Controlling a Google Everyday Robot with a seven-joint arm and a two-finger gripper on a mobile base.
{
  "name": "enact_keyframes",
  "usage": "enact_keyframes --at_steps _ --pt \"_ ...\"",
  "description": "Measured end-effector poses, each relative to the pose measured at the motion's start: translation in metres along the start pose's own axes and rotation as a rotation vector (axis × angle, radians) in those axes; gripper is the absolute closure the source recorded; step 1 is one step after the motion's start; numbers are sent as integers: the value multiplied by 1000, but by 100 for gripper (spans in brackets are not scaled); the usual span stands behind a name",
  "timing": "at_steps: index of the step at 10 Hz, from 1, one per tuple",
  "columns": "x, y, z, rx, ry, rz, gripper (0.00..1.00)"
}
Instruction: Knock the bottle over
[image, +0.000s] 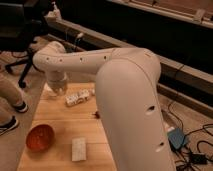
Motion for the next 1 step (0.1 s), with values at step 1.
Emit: enact_keyframes --at_steps 1 --pt "0 0 0 0 0 0 96"
